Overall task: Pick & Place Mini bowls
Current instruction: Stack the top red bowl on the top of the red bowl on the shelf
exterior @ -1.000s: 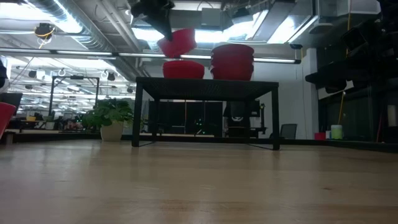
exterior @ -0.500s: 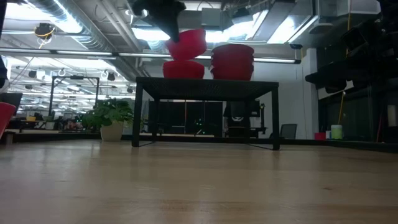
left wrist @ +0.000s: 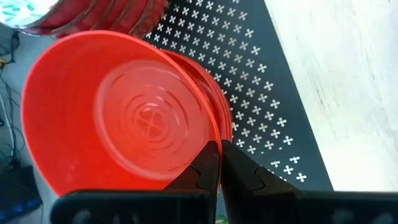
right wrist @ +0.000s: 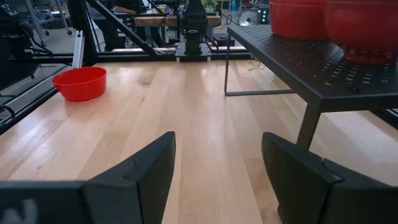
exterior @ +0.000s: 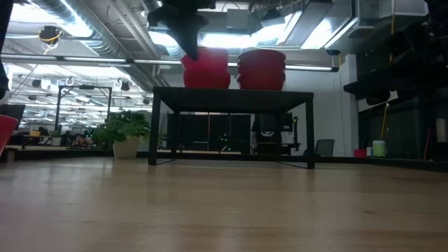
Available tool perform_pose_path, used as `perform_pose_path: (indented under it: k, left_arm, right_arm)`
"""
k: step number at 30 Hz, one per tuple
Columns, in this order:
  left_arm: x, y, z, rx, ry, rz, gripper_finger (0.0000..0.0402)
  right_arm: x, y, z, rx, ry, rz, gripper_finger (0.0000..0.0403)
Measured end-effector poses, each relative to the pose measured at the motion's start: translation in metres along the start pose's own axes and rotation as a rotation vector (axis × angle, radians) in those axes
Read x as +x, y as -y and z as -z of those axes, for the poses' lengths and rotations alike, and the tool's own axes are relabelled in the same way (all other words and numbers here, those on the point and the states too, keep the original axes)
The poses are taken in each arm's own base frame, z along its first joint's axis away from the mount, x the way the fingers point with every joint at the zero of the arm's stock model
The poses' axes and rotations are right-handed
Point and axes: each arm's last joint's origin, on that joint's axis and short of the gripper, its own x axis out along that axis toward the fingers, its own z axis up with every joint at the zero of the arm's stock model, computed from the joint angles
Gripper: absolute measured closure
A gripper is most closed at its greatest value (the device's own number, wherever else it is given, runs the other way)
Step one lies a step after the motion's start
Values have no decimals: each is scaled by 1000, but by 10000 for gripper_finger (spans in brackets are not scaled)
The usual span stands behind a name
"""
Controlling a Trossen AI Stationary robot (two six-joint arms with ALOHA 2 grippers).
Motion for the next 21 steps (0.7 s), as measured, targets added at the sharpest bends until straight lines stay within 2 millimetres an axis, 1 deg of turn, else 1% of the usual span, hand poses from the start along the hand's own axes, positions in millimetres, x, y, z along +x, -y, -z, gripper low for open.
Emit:
perform_pose_path:
  k: [11,15,21]
  left_arm:
    - [1,-4,5,-15,-13,20,393]
    - [1,-4,5,-15,-15,18,378]
    - [1,-4,5,-17,-11,11,340]
  right_arm:
    - [0,0,0,0,0,0,166]
    - [0,0,0,0,0,0,166]
    - [0,0,0,0,0,0,166]
